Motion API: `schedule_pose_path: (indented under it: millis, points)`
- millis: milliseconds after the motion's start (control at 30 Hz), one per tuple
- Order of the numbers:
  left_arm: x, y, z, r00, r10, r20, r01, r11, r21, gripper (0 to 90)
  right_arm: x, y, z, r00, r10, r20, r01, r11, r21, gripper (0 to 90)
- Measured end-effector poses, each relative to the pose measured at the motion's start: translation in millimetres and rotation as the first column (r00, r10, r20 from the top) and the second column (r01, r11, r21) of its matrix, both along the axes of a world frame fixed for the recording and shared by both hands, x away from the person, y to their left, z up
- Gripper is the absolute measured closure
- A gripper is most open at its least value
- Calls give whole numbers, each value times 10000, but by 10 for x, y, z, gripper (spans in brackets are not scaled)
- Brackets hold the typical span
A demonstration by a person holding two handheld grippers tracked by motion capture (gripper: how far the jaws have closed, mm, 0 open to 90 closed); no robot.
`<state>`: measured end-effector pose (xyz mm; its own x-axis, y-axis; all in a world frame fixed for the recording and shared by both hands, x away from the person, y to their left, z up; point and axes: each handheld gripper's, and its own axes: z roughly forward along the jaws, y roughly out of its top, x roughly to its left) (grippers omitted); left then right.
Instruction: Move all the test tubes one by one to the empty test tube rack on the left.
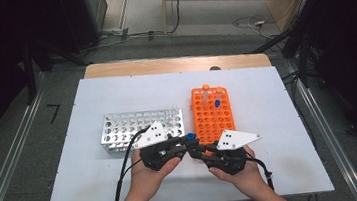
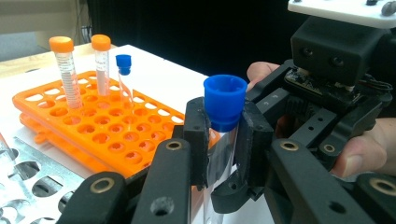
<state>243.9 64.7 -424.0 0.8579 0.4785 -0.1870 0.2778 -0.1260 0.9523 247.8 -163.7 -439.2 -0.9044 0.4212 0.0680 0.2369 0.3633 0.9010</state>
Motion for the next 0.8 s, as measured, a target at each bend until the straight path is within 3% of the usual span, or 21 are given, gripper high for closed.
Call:
schedule_pose_path:
  millis: [167, 233, 467, 800]
  points:
    - [2, 2, 2, 10000, -48, 23, 48, 10000, -44, 769, 24, -13, -5, 9995, 204, -229, -202, 9997, 114, 734]
    - [3, 15, 14, 10000, 22, 87, -22, 10000, -29, 769, 38, -38, 3, 9988, 403, -288, -395, 9989, 267, 655]
    - [32, 98, 34, 9995, 292, 144, -291, 9995, -92, 769, 80, -116, 28, 9991, 330, -266, -321, 9989, 331, 378]
    - [94, 241, 68, 9969, 763, 205, -759, 9969, -184, 769, 170, -302, 42, 9993, -34, -380, 49, 9992, 405, 117]
